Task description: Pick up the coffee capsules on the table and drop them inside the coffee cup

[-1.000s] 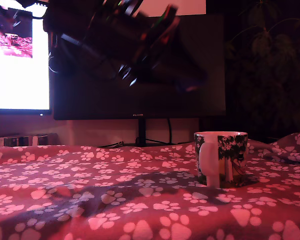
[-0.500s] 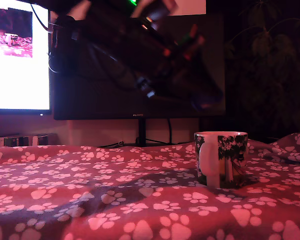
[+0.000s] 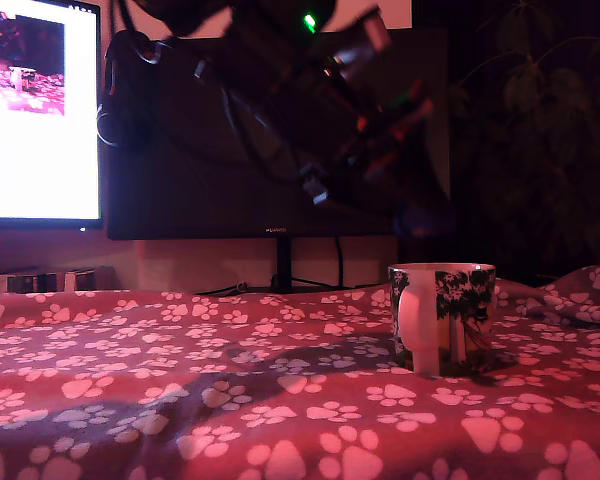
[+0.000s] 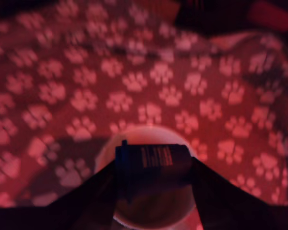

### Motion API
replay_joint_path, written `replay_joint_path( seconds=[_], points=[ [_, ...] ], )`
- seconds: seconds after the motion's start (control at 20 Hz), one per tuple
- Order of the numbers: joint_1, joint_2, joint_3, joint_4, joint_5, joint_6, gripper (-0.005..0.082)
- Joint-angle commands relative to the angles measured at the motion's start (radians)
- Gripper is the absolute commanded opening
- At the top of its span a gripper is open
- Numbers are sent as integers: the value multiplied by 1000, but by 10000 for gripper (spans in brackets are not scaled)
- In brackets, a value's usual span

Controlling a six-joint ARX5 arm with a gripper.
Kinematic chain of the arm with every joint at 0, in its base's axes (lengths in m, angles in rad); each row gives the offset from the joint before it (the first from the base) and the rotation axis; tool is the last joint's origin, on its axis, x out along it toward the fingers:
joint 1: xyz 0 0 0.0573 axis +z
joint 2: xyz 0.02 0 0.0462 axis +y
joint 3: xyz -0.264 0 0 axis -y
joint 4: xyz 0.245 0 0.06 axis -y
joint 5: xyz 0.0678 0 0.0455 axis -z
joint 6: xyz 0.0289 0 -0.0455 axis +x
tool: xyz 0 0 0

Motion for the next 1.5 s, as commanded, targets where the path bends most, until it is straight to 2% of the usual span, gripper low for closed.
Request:
replay_joint_path(
  seconds=[0.0,0.25,0.7,0.85,1.05,1.25,1.45],
  points=[
    [-15,42,17,-13,0,14,267],
    [-26,56,23,-27,-27,19,267],
    [-26,56,23,-36,-34,15,279],
    [-26,56,23,-39,-37,10,401],
    [-26,56,23,-38,-37,7,434],
    [-26,56,23,-41,-42,7,549],
    [-26,56,23,-52,-53,8,557]
  ],
)
